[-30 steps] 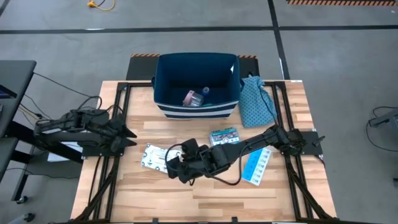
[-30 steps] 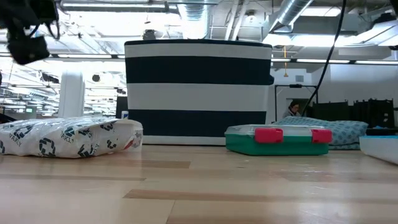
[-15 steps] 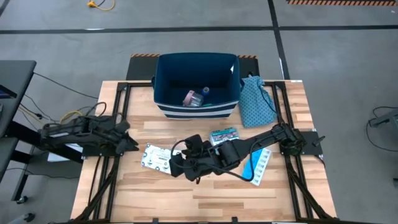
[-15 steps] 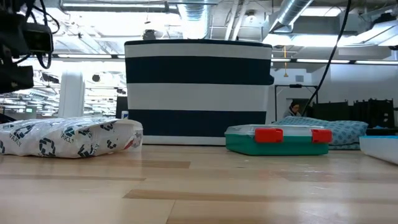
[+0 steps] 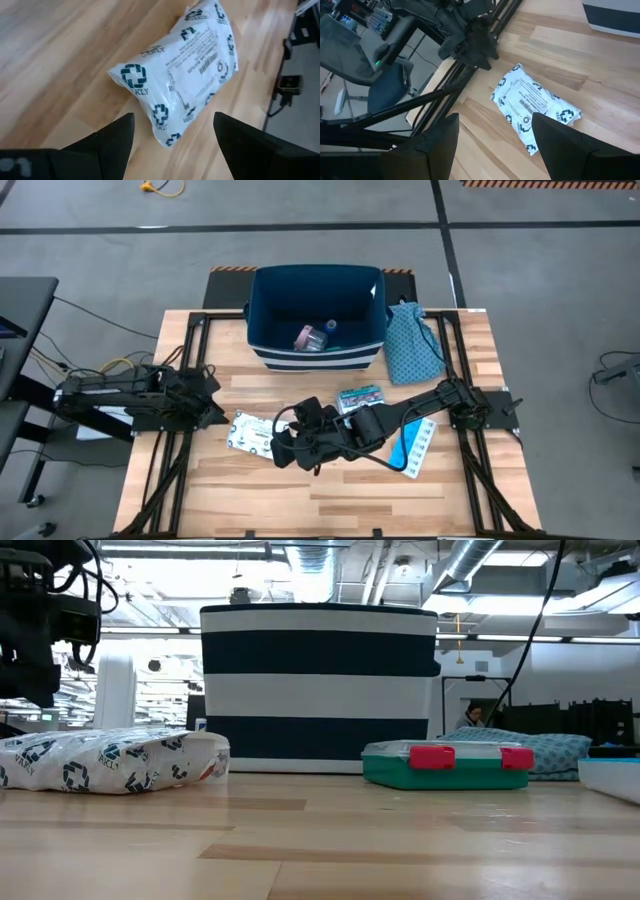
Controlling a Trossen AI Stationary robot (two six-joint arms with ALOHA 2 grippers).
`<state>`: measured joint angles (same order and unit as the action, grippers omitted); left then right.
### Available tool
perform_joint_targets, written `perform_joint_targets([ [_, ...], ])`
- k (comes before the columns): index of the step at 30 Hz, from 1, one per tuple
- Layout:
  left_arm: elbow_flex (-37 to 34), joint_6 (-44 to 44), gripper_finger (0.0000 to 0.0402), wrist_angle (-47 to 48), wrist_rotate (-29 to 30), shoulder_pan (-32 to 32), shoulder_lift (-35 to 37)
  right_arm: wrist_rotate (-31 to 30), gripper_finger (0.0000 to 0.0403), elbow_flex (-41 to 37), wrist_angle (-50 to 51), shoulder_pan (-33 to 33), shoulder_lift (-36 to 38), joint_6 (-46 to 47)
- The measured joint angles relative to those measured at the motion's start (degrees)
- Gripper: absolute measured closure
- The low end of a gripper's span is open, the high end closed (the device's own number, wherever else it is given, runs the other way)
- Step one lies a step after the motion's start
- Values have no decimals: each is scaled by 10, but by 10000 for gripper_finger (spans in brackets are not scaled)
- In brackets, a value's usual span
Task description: Pick & place medical supplies in basket/bin
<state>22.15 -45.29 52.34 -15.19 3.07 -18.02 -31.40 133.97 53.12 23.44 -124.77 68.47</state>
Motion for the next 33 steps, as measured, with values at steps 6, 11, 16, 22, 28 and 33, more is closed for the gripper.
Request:
perform_joint_targets([
  [6, 0, -8, 140, -4, 5, 0, -27, 0, 159, 0, 0, 0, 0, -20],
  [11, 0, -11, 140, -14, 6, 0, -63, 1, 159, 0, -1, -5, 0, -48],
  [16, 0, -11, 140, -53, 5, 0, -98, 10, 159, 0, 0, -14, 3, -86],
  [22, 0, 7, 140, -61, -3, 0, -145, 54, 159, 0, 50, -24, 9, -168],
  [28, 0, 14, 140, -70, -6, 0, -167, 128, 173, -3, 201, -34, 5, -213],
  [33, 0, 15, 140, -77, -7, 0, -170, 162, 219, -5, 197, -38, -35, -284],
])
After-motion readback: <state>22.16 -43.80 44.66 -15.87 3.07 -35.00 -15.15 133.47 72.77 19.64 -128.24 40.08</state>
